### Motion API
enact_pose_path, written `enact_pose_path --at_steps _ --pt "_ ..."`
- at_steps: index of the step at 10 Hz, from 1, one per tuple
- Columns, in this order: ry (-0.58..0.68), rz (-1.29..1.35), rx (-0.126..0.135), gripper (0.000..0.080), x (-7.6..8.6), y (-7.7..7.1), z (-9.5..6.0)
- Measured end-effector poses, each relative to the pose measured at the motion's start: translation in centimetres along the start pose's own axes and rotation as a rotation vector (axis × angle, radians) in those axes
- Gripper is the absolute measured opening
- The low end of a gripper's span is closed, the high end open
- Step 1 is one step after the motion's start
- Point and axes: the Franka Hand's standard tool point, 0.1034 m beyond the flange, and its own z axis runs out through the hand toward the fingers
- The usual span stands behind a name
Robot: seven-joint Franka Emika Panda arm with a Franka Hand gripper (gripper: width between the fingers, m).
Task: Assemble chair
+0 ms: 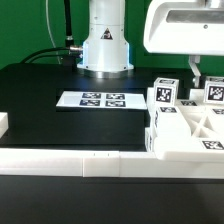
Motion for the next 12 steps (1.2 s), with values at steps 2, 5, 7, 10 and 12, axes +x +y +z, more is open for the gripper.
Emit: enact_pose_path --at_steps 2,5,7,10,12 --pt "-0.002 0.213 0.025 0.0284 0.23 0.07 -0.01" --pt "-0.007 0.577 0.022 0.0284 0.11 -0.03 0.02" --pt "-0.011 0.716 0.030 0.0284 0.14 -0.10 0.00" --pt "-0.014 0.745 0.031 0.0527 0.09 -0.16 0.04" --pt "-0.009 0.602 0.032 0.0615 0.19 -0.17 -0.10"
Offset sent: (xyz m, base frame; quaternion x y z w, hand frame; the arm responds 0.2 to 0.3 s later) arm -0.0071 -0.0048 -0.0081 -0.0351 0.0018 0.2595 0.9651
